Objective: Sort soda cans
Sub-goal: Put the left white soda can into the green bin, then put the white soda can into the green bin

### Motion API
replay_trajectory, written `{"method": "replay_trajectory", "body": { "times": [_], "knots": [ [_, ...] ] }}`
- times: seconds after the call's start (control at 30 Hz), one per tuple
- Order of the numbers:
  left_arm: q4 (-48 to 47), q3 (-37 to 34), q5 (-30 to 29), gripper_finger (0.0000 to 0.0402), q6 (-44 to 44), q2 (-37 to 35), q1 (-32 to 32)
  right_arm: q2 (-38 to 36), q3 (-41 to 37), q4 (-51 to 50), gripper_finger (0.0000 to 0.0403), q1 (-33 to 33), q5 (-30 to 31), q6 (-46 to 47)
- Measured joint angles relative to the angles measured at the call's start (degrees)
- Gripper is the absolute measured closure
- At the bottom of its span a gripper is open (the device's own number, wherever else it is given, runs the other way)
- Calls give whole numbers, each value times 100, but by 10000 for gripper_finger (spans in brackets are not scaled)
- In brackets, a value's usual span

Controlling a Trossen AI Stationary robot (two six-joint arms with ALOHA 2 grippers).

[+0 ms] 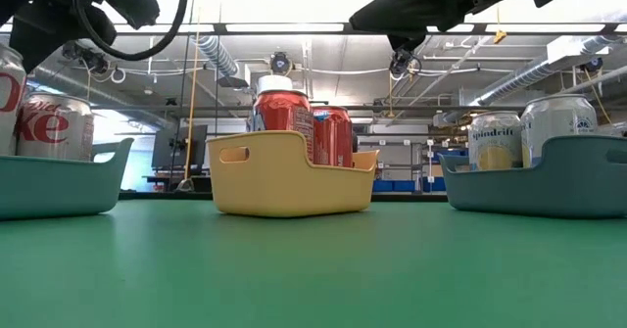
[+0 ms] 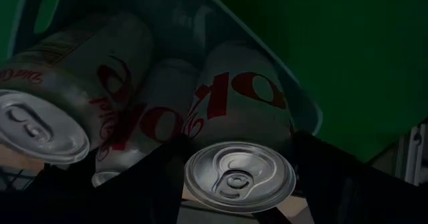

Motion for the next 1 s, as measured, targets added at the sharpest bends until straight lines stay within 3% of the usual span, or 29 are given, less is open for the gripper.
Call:
{"method": "replay_trajectory", "body": {
  "times": [0.53, 1.0],
  "knots": [
    [171, -3, -194, 153, -81, -1, -123, 0, 0, -70, 402, 0, -2, 0],
    [-201, 1, -221, 62, -493, -9, -489, 0, 0, -17, 402, 0, -2, 2]
  ]
}}
